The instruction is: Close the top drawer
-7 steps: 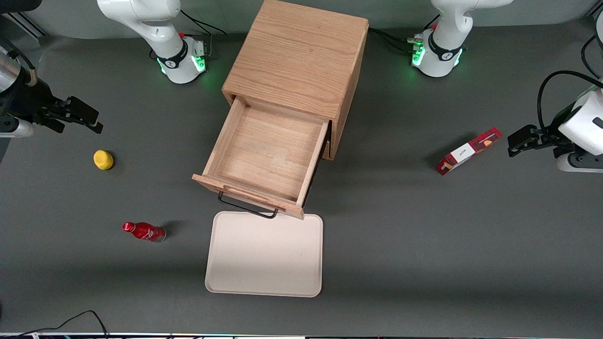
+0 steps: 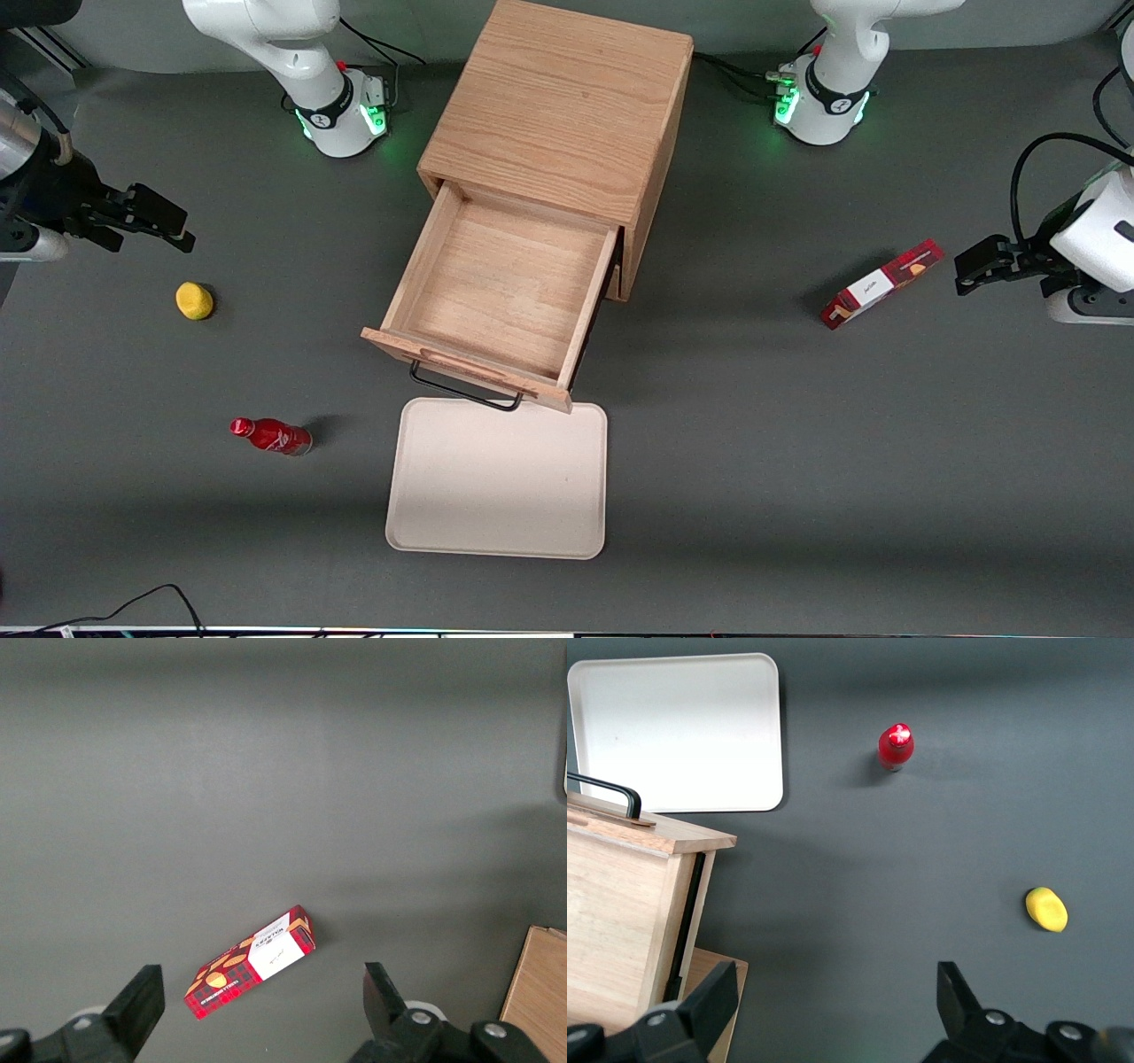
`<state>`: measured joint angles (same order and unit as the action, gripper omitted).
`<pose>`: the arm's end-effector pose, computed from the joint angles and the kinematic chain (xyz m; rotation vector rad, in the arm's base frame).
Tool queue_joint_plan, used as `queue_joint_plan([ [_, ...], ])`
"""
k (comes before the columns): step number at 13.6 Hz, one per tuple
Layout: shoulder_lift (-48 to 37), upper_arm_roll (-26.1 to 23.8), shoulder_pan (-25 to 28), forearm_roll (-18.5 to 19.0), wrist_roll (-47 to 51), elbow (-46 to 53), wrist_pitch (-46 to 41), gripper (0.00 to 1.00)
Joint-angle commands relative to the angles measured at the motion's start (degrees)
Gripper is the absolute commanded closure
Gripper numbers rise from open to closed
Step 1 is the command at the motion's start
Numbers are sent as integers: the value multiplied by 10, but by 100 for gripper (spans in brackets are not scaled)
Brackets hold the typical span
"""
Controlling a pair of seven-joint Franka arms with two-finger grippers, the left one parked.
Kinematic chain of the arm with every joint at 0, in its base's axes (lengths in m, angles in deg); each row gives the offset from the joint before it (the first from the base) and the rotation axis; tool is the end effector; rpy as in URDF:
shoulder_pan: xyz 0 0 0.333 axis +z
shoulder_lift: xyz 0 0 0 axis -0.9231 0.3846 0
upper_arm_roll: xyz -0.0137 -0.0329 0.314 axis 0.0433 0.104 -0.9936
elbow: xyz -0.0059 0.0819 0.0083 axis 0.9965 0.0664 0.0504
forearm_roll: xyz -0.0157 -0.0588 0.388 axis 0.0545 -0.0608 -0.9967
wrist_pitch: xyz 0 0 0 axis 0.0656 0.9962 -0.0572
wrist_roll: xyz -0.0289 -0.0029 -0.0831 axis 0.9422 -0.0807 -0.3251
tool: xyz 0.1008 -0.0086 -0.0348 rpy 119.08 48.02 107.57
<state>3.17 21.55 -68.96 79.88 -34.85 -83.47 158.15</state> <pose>0.5360 0.0388 0.6324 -3.0966 0.0907 -0.0168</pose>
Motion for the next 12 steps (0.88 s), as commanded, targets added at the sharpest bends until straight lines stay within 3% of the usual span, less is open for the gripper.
queue_joint_plan([
  [1,73,-19,-5,-8,-62,69,3,0],
  [7,262,-87,2,-3,-141,268,12,0],
  [12,325,-99,32,-3,-257,300,118,0],
])
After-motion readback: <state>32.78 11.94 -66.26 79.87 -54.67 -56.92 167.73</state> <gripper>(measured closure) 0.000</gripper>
